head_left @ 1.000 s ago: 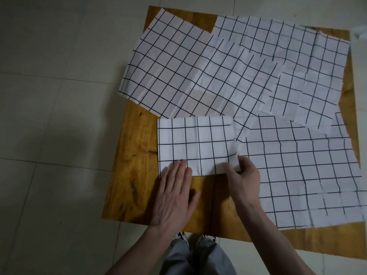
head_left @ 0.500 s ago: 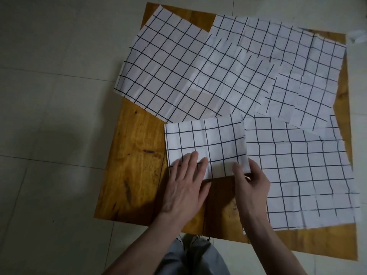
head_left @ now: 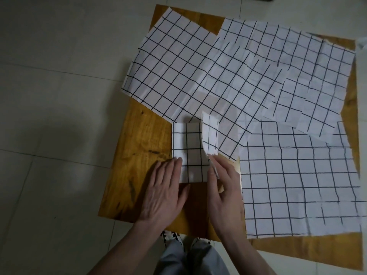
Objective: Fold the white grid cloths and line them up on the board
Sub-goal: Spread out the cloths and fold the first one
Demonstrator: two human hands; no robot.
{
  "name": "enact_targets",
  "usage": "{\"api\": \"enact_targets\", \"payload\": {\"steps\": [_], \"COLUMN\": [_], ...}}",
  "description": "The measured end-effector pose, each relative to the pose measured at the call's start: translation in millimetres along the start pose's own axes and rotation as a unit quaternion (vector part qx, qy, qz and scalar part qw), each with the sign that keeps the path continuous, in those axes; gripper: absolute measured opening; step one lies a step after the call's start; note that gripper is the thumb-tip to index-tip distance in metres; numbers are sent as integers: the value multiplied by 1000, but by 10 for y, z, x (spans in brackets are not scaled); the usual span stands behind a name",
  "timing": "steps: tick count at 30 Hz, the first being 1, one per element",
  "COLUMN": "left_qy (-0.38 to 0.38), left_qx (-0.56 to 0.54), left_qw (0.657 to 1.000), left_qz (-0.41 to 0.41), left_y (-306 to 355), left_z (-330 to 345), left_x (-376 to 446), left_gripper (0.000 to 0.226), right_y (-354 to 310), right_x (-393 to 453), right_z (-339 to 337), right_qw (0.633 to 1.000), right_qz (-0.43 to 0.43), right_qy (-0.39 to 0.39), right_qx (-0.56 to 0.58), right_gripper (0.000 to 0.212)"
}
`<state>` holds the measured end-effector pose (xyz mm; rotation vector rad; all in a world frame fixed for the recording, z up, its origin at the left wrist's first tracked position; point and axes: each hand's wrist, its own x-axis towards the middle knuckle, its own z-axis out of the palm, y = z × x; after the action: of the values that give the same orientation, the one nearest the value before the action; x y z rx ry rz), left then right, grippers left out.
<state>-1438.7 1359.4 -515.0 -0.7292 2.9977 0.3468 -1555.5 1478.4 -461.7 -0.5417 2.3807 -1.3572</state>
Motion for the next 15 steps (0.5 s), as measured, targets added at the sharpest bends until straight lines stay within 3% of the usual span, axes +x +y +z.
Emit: {"api": "enact_targets", "payload": {"steps": [9, 15], "left_qy": [25, 20], "left_qx": [-92, -122], "left_qw": [995, 992], "left_qz": [-35, -18], "left_y": [-25, -41], "left_z": [-6, -11], "left_x": [-48, -36], "left_gripper": [89, 71], "right_y": [74, 120], "right_x": [12, 30], "right_z": [366, 427], "right_qw": [984, 974], "right_qz": [-59, -85], "right_qy": [-100, -129], "right_qx": [-137, -165], "right_gripper": [43, 45]}}
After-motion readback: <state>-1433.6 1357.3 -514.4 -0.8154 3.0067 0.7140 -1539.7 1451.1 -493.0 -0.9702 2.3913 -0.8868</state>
